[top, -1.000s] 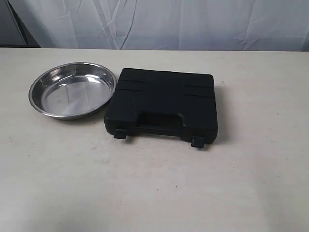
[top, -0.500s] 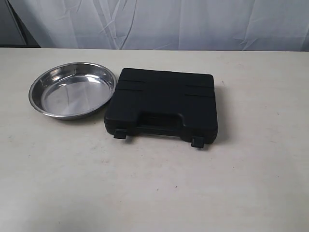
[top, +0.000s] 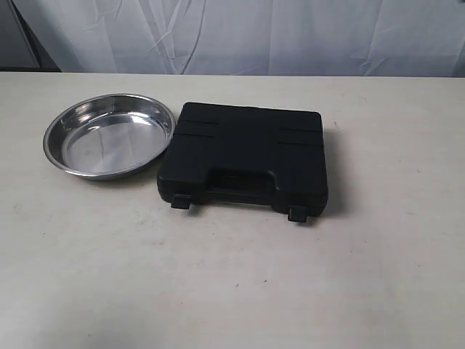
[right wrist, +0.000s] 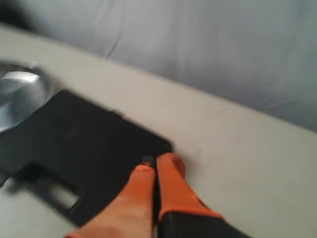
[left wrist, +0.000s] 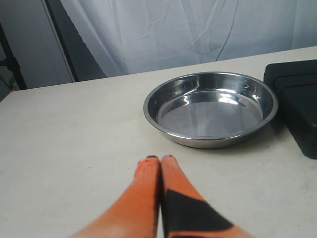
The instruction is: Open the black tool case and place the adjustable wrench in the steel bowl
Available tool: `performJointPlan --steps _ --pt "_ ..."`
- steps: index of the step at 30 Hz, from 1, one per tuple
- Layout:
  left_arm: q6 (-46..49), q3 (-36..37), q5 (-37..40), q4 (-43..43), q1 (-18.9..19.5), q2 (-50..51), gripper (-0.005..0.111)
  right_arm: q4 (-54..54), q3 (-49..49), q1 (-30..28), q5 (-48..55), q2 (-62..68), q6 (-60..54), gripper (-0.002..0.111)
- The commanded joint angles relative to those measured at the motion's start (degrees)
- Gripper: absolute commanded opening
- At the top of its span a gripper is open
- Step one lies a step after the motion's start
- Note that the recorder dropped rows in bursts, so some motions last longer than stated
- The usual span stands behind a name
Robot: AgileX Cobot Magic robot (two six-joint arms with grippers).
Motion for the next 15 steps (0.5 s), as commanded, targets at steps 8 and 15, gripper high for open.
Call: performJointPlan --steps 8,15 --pt "-0.22 -0.11 -0.58 -0.11 -0.11 -0.22 0.0 -12.69 -21.53 27.58 17.02 46.39 -7.37 0.028" --pt "-0.22 -0.11 -0.58 -0.11 -0.11 -0.22 0.0 -18.66 -21.99 32.07 13.83 53.54 -6.44 0.049"
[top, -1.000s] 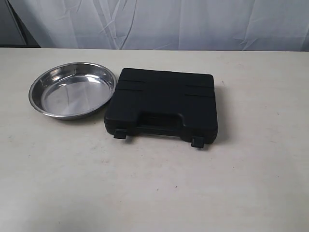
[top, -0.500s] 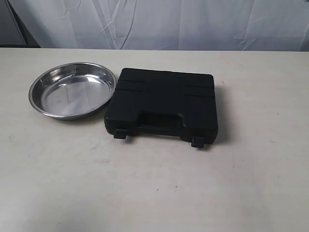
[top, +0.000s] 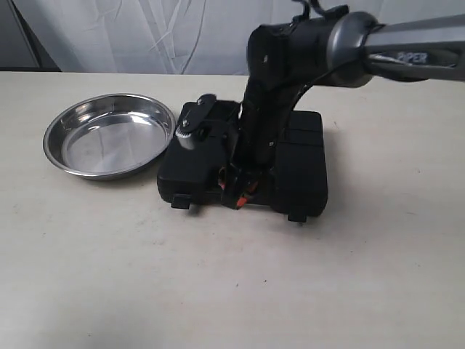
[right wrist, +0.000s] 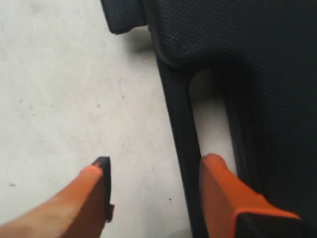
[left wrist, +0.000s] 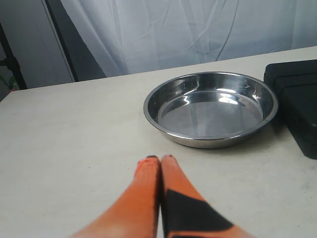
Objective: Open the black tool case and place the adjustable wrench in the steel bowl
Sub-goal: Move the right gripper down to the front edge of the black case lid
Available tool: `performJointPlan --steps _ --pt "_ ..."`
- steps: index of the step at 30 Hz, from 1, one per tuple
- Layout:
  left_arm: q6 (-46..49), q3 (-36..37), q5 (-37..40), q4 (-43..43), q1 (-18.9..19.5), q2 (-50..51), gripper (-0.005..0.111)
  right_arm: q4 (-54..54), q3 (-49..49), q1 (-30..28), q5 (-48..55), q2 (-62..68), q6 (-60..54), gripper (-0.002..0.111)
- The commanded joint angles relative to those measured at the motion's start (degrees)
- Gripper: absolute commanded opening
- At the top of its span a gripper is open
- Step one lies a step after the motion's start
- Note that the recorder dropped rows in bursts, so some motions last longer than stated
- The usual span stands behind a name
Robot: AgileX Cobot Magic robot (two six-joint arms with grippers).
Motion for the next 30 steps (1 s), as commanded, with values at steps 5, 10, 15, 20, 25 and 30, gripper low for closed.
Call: performJointPlan --steps 5,10,15,20,25,30 --pt "-0.22 -0.11 -0.58 -0.11 -0.11 -0.22 0.0 -5.7 -0.7 1.0 -4.52 3.03 0.64 0.033" --pt "-0.22 -0.11 -0.58 -0.11 -0.11 -0.22 0.0 -6.05 -0.7 1.0 -5.51 3.46 0.64 0.031" --pt "-0.22 -0.11 -0.58 -0.11 -0.11 -0.22 0.0 -5.91 -0.7 1.0 -4.93 3.46 0.64 0.001" --pt "-0.22 -0.11 -0.58 -0.11 -0.11 -0.22 0.0 -5.91 -0.7 1.0 -3.27 3.33 0.77 0.0" --pt "-0.22 -0.11 -0.58 -0.11 -0.11 -0.22 0.0 -5.91 -0.7 1.0 -2.02 1.48 0.77 0.0" --pt "-0.22 -0.11 -0.58 -0.11 -0.11 -0.22 0.0 -5.64 -0.7 1.0 -2.24 -2.12 0.77 0.0"
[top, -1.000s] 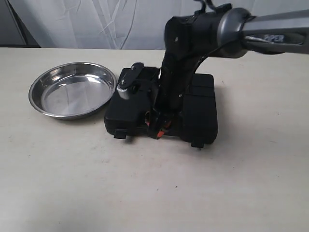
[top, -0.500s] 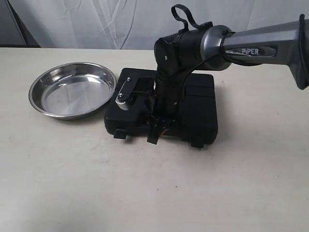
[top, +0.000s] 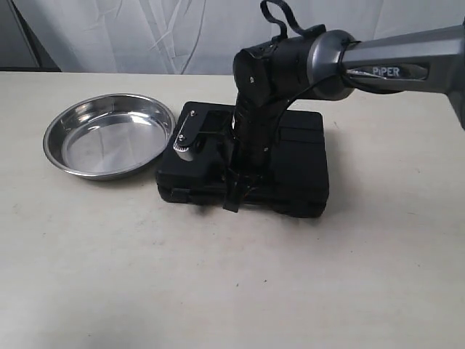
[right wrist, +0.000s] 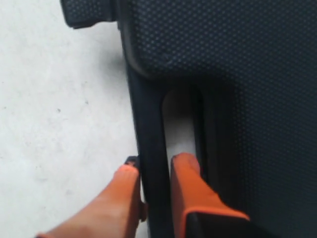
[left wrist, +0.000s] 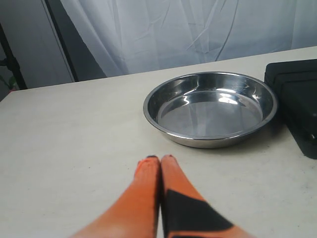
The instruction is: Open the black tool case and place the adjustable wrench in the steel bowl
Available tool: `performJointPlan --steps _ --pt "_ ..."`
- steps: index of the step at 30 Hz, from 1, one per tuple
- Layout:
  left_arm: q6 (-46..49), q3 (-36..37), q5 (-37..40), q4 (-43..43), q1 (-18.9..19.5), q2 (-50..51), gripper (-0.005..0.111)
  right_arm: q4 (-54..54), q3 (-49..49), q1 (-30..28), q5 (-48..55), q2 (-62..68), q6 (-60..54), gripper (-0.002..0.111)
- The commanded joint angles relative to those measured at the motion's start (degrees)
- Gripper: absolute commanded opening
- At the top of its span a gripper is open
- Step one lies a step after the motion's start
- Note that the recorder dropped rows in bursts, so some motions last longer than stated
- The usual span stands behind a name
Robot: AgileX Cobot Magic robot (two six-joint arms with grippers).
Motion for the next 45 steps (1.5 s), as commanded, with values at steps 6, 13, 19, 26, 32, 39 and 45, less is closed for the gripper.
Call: performJointPlan --steps 6,13,19,26,32,39,45 --pt "-0.22 -0.11 -0.58 -0.11 -0.11 -0.22 0.0 0.45 -0.24 0.0 1.58 -6.97 1.06 0.0" --pt "-0.22 -0.11 -0.58 -0.11 -0.11 -0.22 0.0 0.01 -0.24 0.0 2.34 -12.0 1.12 0.0" --pt "-0.22 -0.11 -0.58 -0.11 -0.11 -0.22 0.0 -3.54 -0.24 0.0 2.77 -16.29 1.99 0.0" --pt "-0.22 -0.11 -0.58 -0.11 -0.11 -0.22 0.0 -1.61 -0.24 0.0 3.04 -17.51 6.25 0.0" --pt "-0.22 -0.11 -0.58 -0.11 -0.11 -0.22 0.0 8.31 -0.24 0.0 3.87 -9.92 5.87 0.001" --pt "-0.22 -0.11 -0.58 -0.11 -0.11 -0.22 0.0 7.94 -0.24 0.24 2.57 -1.59 5.67 0.046" --pt "-0.22 -0.11 -0.58 -0.11 -0.11 -0.22 0.0 7.28 -0.24 0.24 1.0 2.84 5.67 0.045"
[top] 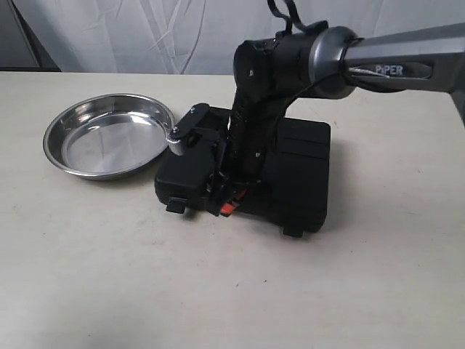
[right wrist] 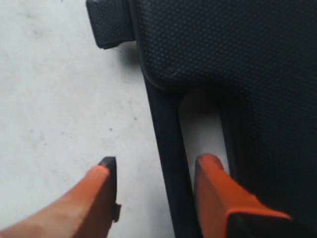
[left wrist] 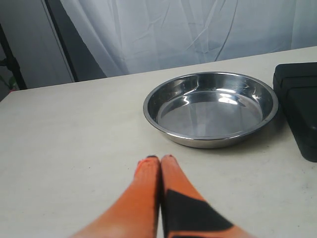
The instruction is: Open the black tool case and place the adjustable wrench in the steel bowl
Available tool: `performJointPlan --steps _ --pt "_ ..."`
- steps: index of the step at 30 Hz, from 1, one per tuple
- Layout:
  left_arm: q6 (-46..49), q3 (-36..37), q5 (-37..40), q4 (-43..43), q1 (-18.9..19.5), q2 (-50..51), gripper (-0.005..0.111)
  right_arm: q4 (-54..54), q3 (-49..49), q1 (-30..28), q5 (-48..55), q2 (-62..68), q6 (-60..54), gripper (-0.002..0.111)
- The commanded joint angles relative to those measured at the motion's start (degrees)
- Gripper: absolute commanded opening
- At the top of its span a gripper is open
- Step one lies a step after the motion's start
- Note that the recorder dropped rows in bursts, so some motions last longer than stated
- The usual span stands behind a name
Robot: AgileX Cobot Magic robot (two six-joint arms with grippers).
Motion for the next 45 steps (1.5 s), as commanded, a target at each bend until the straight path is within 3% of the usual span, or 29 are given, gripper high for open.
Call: performJointPlan --steps 1,5,11,15,32,45 --pt "-0.22 -0.11 -0.58 -0.11 -0.11 -0.22 0.0 -0.64 -0.24 0.01 -1.46 2.3 -0.25 0.044" --pt "-0.22 -0.11 -0.58 -0.11 -0.11 -0.22 0.0 -0.64 -0.24 0.01 -1.77 3.71 -0.25 0.037" --pt "-0.22 -0.11 -0.58 -0.11 -0.11 -0.22 0.0 -0.64 -0.24 0.01 -1.09 3.17 -0.25 -0.001" --pt "-0.22 -0.11 -0.58 -0.11 -0.11 -0.22 0.0 -0.64 -0.24 0.01 -0.71 2.42 -0.25 0.003" --pt "-0.22 -0.11 -0.58 -0.11 -0.11 -0.22 0.0 5.8 -0.24 0.01 4.03 0.7 0.45 0.003" --pt "-0.22 -0.11 -0.58 -0.11 -0.11 -0.22 0.0 3.21 -0.24 0.01 3.28 -0.25 0.35 0.003"
